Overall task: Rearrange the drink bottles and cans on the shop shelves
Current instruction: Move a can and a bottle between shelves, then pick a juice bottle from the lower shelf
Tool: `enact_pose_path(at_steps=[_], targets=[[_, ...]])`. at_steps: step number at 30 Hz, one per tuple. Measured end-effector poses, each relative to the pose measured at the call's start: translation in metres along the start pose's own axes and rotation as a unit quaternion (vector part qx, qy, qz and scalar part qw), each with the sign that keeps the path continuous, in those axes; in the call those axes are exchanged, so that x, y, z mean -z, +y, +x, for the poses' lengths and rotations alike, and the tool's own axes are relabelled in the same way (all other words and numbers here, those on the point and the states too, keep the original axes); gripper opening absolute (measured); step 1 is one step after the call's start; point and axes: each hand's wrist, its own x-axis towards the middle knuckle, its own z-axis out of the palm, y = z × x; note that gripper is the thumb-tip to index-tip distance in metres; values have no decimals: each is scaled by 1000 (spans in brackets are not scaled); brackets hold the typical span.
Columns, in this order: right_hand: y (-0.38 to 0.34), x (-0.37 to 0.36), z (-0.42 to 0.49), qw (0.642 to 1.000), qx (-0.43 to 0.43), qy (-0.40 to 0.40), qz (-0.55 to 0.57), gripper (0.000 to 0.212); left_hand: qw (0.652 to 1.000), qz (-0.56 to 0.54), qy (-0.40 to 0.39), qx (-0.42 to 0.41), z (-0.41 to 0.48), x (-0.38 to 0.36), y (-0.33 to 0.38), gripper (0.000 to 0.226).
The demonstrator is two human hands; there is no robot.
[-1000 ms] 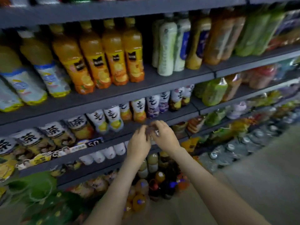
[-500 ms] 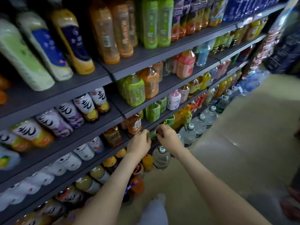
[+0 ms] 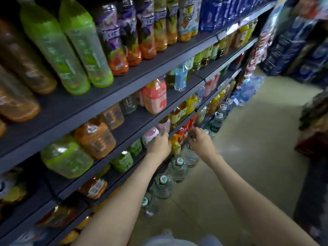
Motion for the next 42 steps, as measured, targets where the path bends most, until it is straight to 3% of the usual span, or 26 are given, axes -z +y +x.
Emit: enact_pose_path(at_steps=[7, 10, 13, 17, 22, 24, 27, 33, 42], targets=[[81, 54, 135, 1000, -5, -15, 20, 24, 991, -89, 60, 76, 140, -19, 78, 36], [106, 74, 198, 999, 29, -39, 24, 29, 960, -196, 129, 154, 195, -16, 110, 51], [115, 88, 262, 994, 72, -81, 30, 38, 920, -268, 223, 179, 247, -14, 123, 61], [109, 80, 334, 983, 109, -137, 58, 46, 883, -330, 265, 203, 303, -13, 118, 78], [90, 33, 397, 940, 152, -240, 191, 62, 865, -375, 268, 198, 359, -30, 102, 94], [89, 15, 419, 916, 191, -278, 219, 61, 851, -384, 301, 193, 369, -41, 91, 85], [90, 10, 433, 893, 213, -325, 227, 58, 861, -353, 308, 196, 368, -44, 84, 63], [96, 51, 442, 877, 197, -358, 255, 51, 897, -316, 261, 165, 354, -26, 126, 66], [152, 166, 464, 880, 273, -287, 262, 66, 907, -256, 303, 139, 365, 1, 254, 61]])
